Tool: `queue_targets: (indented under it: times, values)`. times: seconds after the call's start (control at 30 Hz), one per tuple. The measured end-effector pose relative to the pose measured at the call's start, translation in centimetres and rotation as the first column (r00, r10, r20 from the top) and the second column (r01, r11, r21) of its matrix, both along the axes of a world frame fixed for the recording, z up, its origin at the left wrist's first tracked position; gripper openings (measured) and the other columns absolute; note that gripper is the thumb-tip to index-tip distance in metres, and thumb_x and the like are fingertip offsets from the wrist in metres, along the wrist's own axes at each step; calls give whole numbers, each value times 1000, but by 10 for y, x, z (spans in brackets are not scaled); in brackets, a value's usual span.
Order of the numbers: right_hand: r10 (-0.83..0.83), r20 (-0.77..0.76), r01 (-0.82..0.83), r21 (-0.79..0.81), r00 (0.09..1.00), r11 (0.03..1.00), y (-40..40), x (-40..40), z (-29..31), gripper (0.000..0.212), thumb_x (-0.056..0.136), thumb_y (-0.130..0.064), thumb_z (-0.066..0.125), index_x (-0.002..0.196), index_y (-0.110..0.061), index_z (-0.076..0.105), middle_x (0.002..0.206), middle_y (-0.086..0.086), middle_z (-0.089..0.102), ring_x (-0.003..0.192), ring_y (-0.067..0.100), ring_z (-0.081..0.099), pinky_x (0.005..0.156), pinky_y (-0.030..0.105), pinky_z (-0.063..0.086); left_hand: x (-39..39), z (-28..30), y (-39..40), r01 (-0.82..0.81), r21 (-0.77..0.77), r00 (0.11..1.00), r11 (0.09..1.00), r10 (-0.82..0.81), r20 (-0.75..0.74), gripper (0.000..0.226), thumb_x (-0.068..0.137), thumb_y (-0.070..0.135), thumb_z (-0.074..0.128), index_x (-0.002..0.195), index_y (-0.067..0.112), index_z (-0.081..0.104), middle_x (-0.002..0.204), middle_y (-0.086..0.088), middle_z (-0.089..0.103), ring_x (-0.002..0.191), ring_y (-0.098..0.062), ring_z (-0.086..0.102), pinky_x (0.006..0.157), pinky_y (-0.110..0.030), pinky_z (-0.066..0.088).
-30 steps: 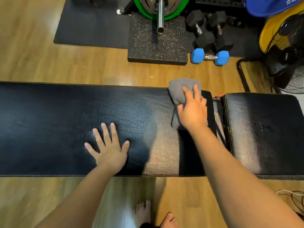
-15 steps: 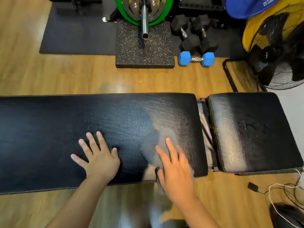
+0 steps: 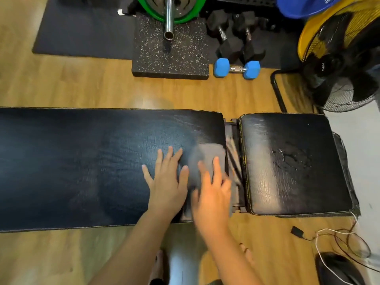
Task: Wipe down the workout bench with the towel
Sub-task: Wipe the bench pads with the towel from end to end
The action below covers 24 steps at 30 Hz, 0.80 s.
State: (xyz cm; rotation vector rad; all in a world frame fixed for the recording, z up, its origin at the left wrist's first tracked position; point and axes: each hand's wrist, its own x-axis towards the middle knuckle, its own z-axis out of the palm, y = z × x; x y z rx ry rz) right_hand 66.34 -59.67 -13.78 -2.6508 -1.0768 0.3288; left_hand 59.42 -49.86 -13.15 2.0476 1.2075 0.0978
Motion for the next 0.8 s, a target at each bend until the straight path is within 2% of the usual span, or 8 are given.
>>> queue_targets:
  times: [0.1, 0.2, 0.27, 0.33, 0.5, 0.63, 0.73, 0.8]
  values:
    - [83, -49, -85, -25, 995, 996, -51, -29, -3, 87, 62, -23, 76, 142, -25, 41, 158, 10, 28, 112, 38, 49, 87, 48, 53, 21, 0, -11, 145, -3, 989, 989, -145, 0, 56, 97, 53, 17, 152, 41, 23, 165, 15, 11, 151, -5, -12, 117, -52, -20]
    - [92, -132, -88, 36, 987, 996, -51, -4, -9, 79, 68, -24, 70, 142, -26, 42, 160, 8, 24, 115, 37, 48, 90, 47, 51, 38, -1, -16, 57, -120, 997, 991, -50, 59, 59, 95, 57, 17, 153, 44, 16, 163, 22, 9, 148, 5, -14, 114, -46, -28]
    - [2, -154, 11, 85, 988, 996, -28, 28, -9, 72, 76, -20, 64, 143, -27, 41, 161, 9, 22, 114, 37, 48, 96, 47, 46, 42, -6, -15, -10, -238, 994, 971, 35, 99, 63, 92, 59, 15, 153, 45, 8, 163, 26, 3, 143, 14, -18, 113, -44, -30]
    - [-115, -190, 139, 113, 975, 984, 10, 74, -9, 67, 85, -16, 59, 147, -27, 36, 162, 9, 18, 117, 39, 43, 100, 48, 39, 42, -11, -16, 26, -248, 998, 968, -10, 66, 62, 95, 60, 15, 154, 44, 2, 162, 27, -5, 140, 16, -24, 112, -44, -32]
    - [-234, -353, 272, 62, 906, 960, 75, 144, -12, 62, 93, -19, 48, 150, -29, 26, 162, 8, 12, 122, 43, 37, 101, 52, 38, 56, -23, -23, 102, -58, 954, 993, -114, -277, 64, 98, 59, 11, 155, 38, -9, 161, 18, -25, 144, -4, -33, 106, -50, -34]
    - [-130, -237, 164, 129, 963, 978, 28, 99, -11, 67, 87, -16, 54, 149, -32, 32, 163, 8, 14, 118, 38, 40, 101, 47, 38, 86, -23, -34, -71, -110, 956, 991, 36, -292, 56, 100, 51, 12, 154, 45, -4, 164, 9, -24, 145, -11, -34, 107, -60, -29]
    - [-67, -331, 116, 132, 941, 984, -34, 71, -10, 70, 83, -15, 56, 147, -31, 35, 162, 8, 17, 118, 36, 41, 104, 46, 36, 95, -22, -38, -102, -93, 941, 990, 65, -332, 59, 95, 61, 7, 151, 49, -8, 162, 8, -28, 144, -14, -36, 107, -63, -28]
    - [-40, -510, 120, 124, 859, 985, -68, 71, 0, 64, 86, -16, 54, 145, -34, 36, 160, 1, 21, 128, 28, 37, 111, 40, 31, 97, -23, -40, -94, -70, 927, 993, 62, -371, 61, 94, 62, 5, 151, 49, -9, 161, 7, -29, 145, -17, -35, 108, -65, -26]
